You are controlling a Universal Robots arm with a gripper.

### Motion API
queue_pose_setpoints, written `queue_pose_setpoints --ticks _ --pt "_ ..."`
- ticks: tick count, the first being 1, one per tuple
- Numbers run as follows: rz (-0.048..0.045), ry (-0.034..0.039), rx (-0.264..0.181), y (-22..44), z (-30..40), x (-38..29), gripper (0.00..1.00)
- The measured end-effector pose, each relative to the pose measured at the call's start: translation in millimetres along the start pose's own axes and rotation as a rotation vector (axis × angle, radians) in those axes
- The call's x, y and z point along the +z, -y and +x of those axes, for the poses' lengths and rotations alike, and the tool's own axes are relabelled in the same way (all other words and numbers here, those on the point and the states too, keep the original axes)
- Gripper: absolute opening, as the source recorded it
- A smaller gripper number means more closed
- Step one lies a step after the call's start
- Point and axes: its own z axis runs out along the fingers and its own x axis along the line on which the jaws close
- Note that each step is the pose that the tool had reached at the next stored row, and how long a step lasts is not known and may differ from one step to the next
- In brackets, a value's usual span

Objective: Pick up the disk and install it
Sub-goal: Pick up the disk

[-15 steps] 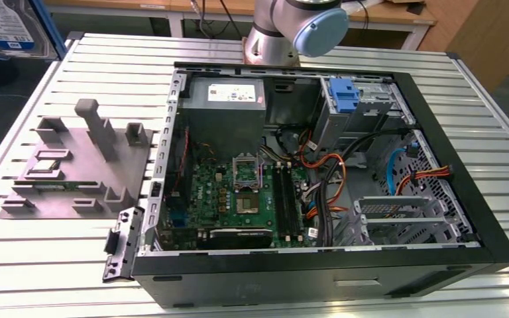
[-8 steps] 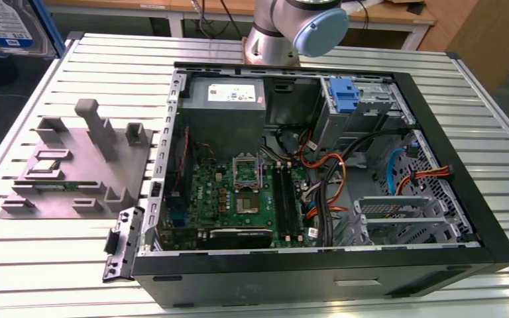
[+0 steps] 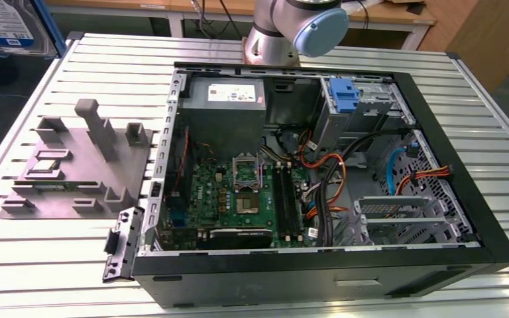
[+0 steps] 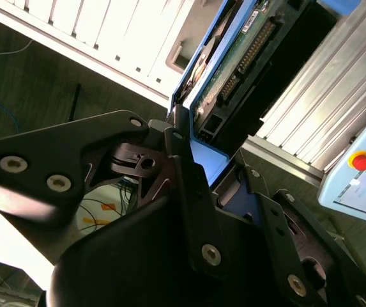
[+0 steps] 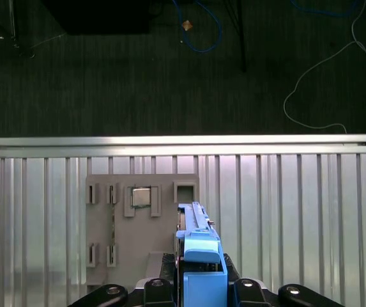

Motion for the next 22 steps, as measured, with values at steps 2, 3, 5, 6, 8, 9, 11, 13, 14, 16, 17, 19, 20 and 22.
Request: queue_pose_setpoints --ticks 2,3,5,6,8,9,11,13,14,16,17,19,20,22 --pt "-0.0001 0.0000 0.000 0.9 0.0 -0.1 0.36" --pt "-0.0001 0.0000 0.000 1.6 0.0 -0.1 0.36" --pt "0.0000 0.0000 0.000 2.4 -0.1 0.0 0.36" --pt "0.0000 0.0001 0.000 2.4 -0.1 0.0 0.36" --pt "0.0000 0.0000 0.000 3.2 -0.1 -0.1 0.36" --pt "-0.0001 0.0000 0.000 3.6 -0.1 -0.1 0.36" --pt "-0.0001 0.0000 0.000 4.5 -0.1 -0.1 0.36" --pt "0.0000 0.0000 0.000 4.8 -0.2 -0.1 0.36" --pt "0.0000 0.0000 0.000 5.0 -0.1 -0.1 0.36" --pt "0.0000 0.0001 0.000 5.4 -0.2 0.0 0.36" --pt "-0.0001 0.0000 0.000 5.8 0.0 -0.1 0.36" --pt "-0.0001 0.0000 0.000 5.8 0.3 -0.1 0.36" --pt "-0.0001 0.0000 0.000 5.8 0.3 -0.1 0.36" --pt "0.0000 0.0000 0.000 5.8 0.3 -0.1 0.36"
